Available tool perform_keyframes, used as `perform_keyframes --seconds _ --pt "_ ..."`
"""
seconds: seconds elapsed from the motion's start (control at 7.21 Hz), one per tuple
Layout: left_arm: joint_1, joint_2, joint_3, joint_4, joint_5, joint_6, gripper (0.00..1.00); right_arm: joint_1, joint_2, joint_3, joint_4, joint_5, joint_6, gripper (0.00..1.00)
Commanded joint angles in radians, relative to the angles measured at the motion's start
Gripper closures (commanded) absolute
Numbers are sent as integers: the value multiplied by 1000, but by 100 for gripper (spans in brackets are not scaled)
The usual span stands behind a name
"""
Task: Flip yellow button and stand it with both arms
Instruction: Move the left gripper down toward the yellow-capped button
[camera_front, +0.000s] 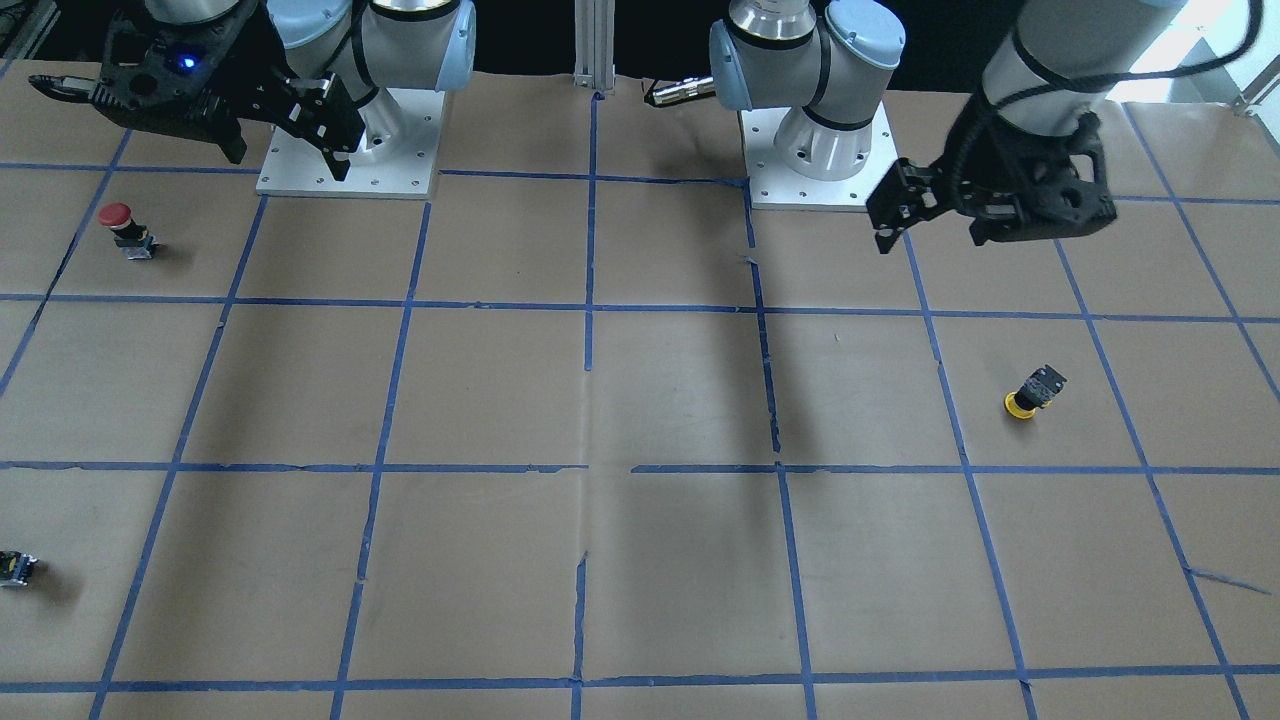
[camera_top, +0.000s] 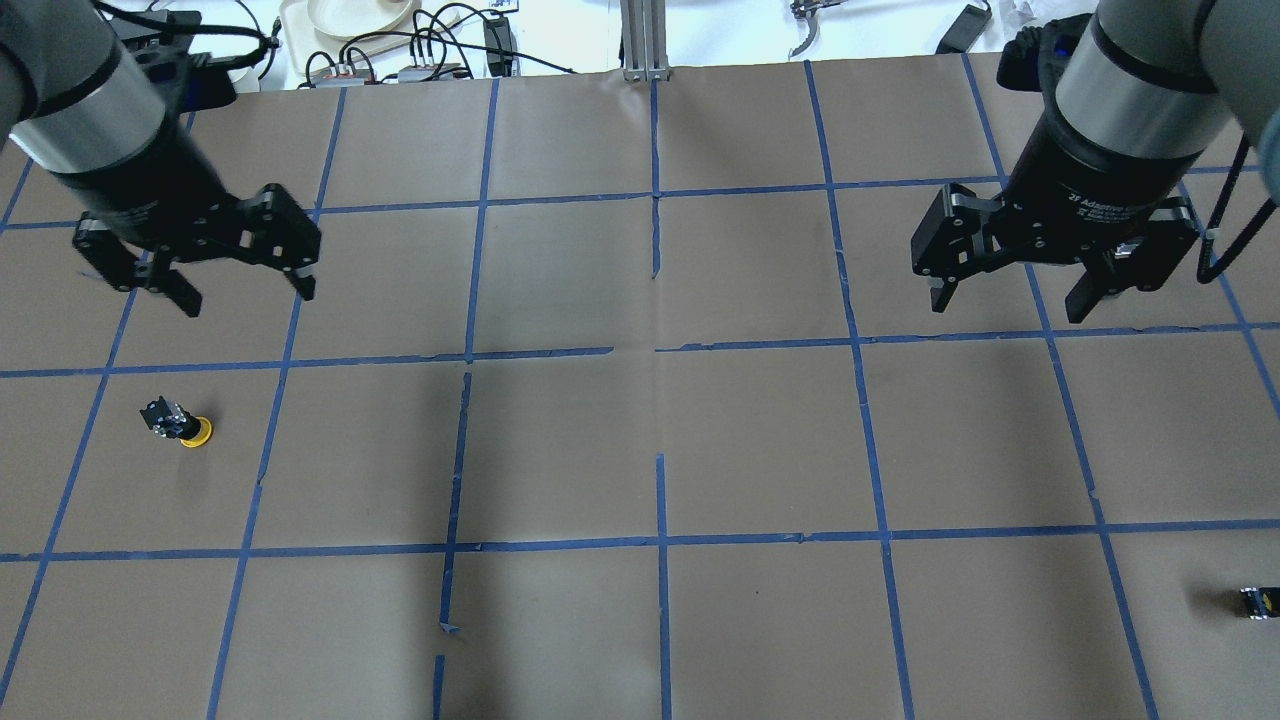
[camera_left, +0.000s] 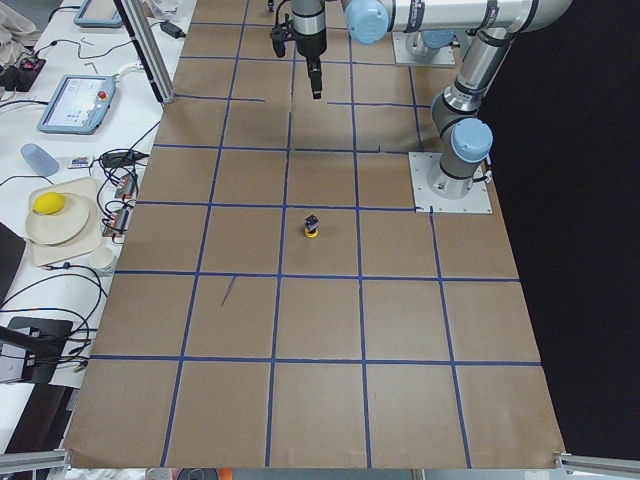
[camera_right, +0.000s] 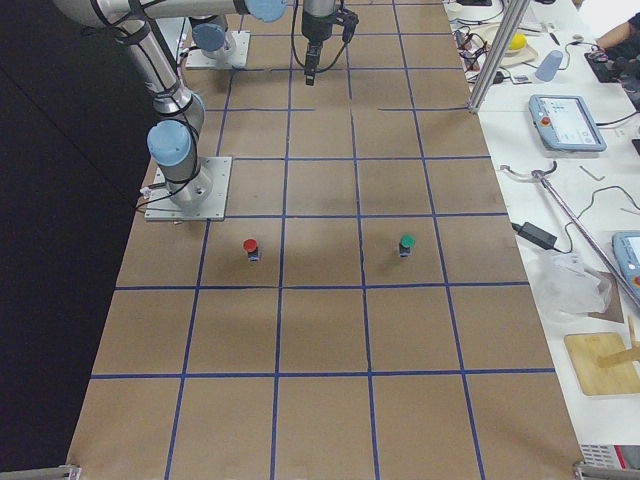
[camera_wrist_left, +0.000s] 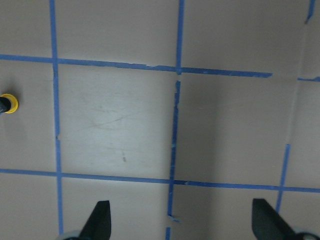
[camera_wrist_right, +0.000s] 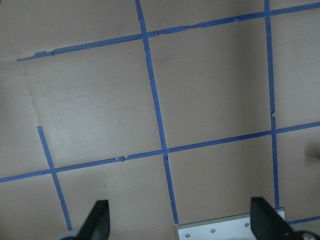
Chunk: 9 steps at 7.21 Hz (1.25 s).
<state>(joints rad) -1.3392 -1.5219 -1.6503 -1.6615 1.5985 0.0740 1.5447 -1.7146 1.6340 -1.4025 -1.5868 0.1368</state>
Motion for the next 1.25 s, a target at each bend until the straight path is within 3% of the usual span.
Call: perform_keyframes --seconds 0.0,0.69,1.11 --pt "193 -49 -81 64 26 92 0 0 0 1 0 -2 0 0" --pt "336 -217 -287 567 29 210 2 0 0 1 -1 2 -2 0" --pt "374 -285 -292 589 29 207 9 0 -2 1 -1 -4 -3 0"
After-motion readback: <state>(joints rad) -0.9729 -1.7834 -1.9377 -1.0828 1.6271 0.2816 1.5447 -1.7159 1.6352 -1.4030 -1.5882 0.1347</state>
